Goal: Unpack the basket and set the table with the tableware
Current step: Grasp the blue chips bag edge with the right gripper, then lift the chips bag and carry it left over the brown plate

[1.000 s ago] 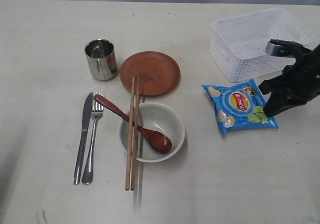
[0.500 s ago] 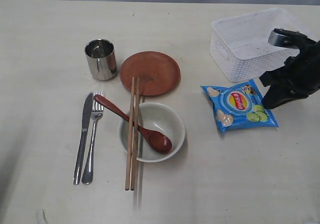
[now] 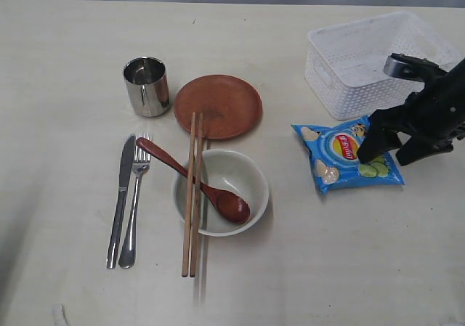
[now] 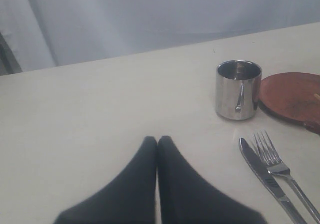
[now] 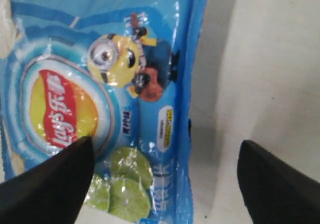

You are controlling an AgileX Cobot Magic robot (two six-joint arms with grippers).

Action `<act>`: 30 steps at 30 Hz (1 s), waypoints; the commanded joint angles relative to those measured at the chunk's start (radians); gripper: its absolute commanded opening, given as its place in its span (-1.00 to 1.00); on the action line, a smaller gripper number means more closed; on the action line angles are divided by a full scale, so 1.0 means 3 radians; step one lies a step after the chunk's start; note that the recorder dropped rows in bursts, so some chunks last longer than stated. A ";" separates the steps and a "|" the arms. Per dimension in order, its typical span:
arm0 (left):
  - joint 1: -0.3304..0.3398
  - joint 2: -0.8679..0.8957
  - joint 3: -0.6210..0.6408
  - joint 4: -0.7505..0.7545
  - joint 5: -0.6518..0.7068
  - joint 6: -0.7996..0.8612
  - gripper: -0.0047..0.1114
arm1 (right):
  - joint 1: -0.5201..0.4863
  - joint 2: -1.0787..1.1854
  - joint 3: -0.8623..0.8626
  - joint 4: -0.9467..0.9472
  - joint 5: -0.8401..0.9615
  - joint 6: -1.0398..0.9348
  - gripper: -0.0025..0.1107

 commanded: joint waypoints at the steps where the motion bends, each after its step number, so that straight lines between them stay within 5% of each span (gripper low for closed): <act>1: 0.0008 -0.0011 0.0007 -0.0029 -0.0002 -0.0001 -0.92 | 0.0000 0.0147 -0.0029 0.0101 -0.0135 -0.0106 0.34; 5: 0.0008 -0.0011 0.0007 -0.0029 -0.0002 -0.0001 -0.92 | 0.0000 0.0153 -0.0029 0.0435 -0.0034 -0.0461 0.05; 9: 0.0008 -0.0011 0.0007 -0.0029 -0.0002 -0.0001 -0.92 | 0.0000 0.0153 -0.0023 0.0578 0.0215 -0.0756 -0.92; 20: 0.0008 -0.0011 0.0007 -0.0029 -0.0002 -0.0001 -0.92 | 0.0000 -0.0688 -0.0015 0.1049 0.0686 -0.0764 -0.96; 24: 0.0008 -0.0011 0.0007 -0.0029 -0.0002 -0.0001 -0.92 | 0.0132 -0.0996 -0.0015 0.1117 0.0120 -0.0619 -0.96; 30: 0.0008 -0.0011 0.0007 -0.0029 -0.0002 -0.0001 -0.92 | 0.0822 -0.0964 -0.0135 0.1373 -0.0726 -0.0504 -0.96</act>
